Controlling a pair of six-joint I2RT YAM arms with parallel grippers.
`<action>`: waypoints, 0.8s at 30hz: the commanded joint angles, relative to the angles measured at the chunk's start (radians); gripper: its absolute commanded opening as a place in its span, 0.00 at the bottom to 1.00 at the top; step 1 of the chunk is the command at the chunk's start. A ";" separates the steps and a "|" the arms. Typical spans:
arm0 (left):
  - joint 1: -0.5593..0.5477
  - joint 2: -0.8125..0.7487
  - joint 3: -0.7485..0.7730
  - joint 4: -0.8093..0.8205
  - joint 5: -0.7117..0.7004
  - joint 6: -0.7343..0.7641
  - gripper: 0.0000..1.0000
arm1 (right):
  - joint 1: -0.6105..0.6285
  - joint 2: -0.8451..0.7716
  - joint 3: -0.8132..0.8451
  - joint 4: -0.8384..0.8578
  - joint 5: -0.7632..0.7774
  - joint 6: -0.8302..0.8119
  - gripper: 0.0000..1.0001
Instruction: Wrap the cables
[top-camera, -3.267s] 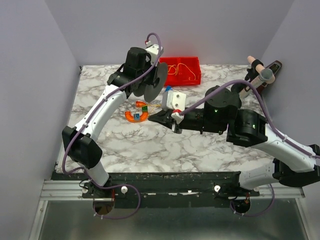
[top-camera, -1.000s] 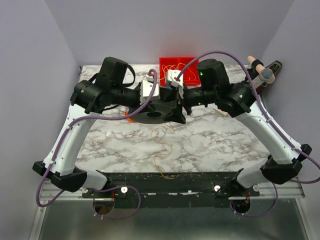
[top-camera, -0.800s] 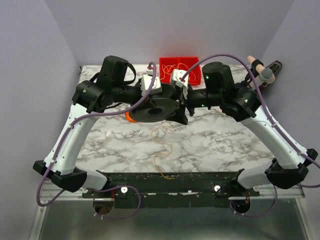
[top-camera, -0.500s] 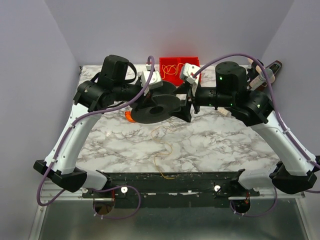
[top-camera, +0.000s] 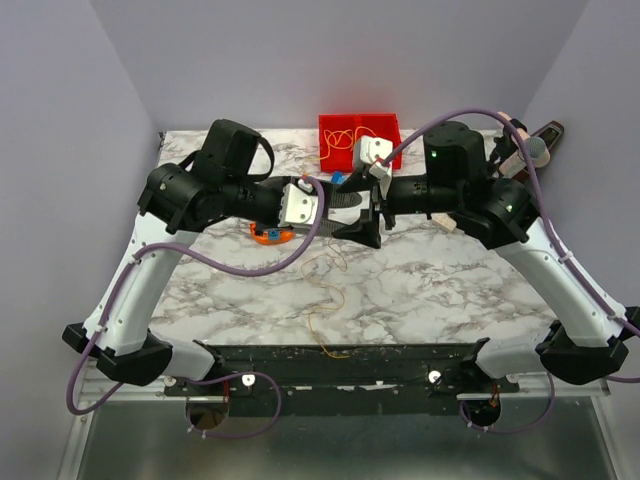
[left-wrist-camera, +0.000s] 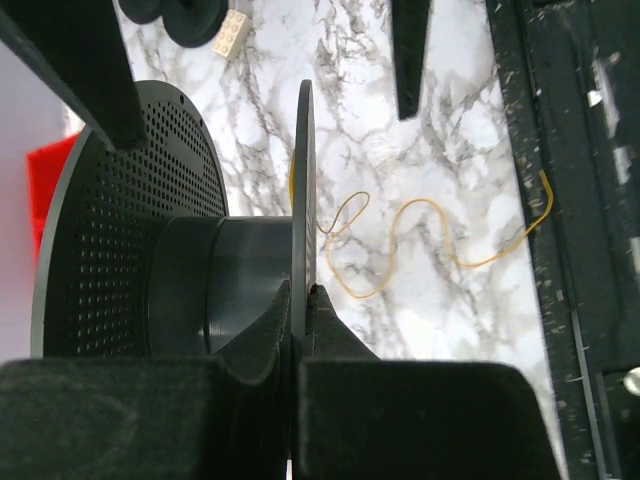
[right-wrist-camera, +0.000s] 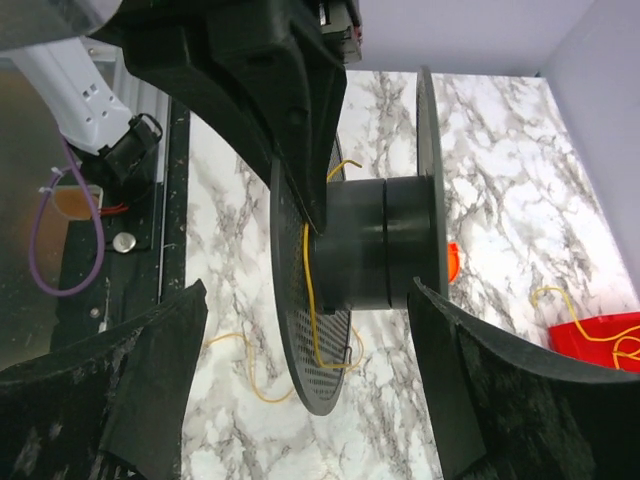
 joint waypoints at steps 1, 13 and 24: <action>-0.004 -0.026 0.027 -0.173 0.010 0.254 0.00 | -0.002 -0.022 0.056 -0.013 0.104 0.042 0.88; -0.008 -0.032 -0.046 -0.167 -0.021 0.267 0.00 | -0.002 -0.060 -0.035 0.067 -0.053 0.059 0.82; -0.011 -0.020 -0.063 -0.075 0.020 0.083 0.00 | 0.005 0.003 -0.162 0.145 0.011 0.124 0.81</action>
